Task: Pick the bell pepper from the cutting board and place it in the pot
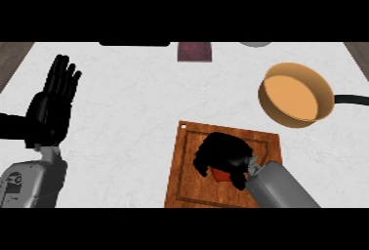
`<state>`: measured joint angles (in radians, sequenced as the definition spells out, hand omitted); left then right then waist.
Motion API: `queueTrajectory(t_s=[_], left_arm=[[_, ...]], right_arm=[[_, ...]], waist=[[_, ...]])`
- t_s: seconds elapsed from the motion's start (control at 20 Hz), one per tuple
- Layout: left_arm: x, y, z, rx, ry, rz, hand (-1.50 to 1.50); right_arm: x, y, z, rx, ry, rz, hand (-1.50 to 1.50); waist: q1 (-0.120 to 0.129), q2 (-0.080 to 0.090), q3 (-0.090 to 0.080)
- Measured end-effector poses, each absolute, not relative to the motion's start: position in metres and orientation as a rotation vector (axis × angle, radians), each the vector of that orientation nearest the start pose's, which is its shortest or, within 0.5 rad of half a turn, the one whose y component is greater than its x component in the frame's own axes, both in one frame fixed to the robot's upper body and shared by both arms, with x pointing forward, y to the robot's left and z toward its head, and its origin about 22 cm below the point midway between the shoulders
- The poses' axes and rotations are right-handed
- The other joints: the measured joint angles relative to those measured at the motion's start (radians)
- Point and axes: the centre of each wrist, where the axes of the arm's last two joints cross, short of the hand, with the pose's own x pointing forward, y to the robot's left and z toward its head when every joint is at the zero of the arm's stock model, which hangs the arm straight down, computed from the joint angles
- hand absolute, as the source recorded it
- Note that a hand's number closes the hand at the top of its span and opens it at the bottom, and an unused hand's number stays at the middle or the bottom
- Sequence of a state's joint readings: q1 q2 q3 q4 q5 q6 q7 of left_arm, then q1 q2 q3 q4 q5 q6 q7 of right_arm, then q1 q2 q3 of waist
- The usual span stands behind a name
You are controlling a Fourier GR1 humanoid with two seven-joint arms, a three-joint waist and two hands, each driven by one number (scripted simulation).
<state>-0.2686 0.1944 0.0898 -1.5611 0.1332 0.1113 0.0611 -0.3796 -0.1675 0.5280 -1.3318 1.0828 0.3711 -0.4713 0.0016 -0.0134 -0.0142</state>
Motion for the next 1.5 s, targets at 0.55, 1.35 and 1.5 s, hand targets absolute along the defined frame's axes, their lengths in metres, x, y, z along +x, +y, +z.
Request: queueTrajectory(t_s=[0.55, 1.35, 1.5], left_arm=[[0.3, 0.269, 0.083, 0.111, -1.762, 0.048, 0.0], [0.304, 0.265, 0.077, 0.092, -1.749, 0.036, 0.0], [0.303, 0.267, 0.078, 0.1, -1.75, 0.039, 0.0]], right_arm=[[0.27, -0.112, 0.04, -0.273, -1.725, 1.87, 1.5], [0.216, -0.026, 0.142, -0.985, -1.697, 1.062, 1.5], [0.216, -0.024, 0.174, -1.107, -1.719, 0.901, 1.5]], waist=[[-0.005, 0.004, 0.006], [0.015, 0.002, 0.012], [0.01, 0.003, 0.012]])
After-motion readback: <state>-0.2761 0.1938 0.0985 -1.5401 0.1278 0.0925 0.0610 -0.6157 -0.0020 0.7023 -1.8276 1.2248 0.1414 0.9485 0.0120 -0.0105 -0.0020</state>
